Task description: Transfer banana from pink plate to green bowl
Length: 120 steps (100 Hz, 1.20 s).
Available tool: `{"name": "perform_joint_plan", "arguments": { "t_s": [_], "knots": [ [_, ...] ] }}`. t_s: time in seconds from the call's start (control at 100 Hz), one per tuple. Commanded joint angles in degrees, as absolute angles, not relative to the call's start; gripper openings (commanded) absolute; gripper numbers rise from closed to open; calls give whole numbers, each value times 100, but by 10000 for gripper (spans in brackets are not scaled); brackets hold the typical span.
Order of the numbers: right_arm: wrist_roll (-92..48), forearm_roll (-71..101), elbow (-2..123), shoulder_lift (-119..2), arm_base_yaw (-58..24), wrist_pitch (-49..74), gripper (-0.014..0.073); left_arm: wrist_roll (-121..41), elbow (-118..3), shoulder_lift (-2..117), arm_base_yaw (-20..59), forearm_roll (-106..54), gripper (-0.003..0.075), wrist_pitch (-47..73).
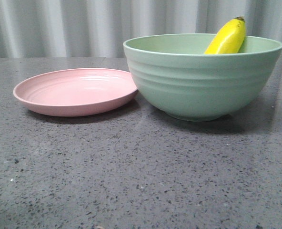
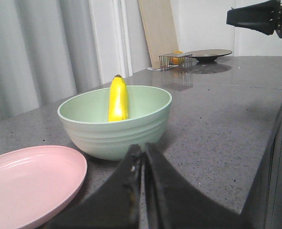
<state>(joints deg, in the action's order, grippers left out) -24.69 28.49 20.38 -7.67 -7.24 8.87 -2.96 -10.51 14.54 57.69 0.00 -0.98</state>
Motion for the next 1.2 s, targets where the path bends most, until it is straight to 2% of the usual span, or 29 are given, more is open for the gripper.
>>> {"name": "perform_joint_plan", "arguments": {
  "t_s": [0.0, 0.23, 0.96, 1.19],
  "knots": [
    [-2549, 2805, 1976, -500, -726, 440, -62, -268, -1095, 1421, 5759, -63, -20, -694],
    [-2549, 2805, 1706, 17, -726, 734, -62, -268, -1070, 1413, 5759, -63, -20, -655],
    [-2549, 2805, 1706, 17, -726, 783, -63, -268, -1021, 1413, 5759, -63, -20, -655],
    [-2549, 2805, 1706, 17, -726, 793, -62, -268, -670, 1413, 4899, -63, -20, -656]
  ]
}}
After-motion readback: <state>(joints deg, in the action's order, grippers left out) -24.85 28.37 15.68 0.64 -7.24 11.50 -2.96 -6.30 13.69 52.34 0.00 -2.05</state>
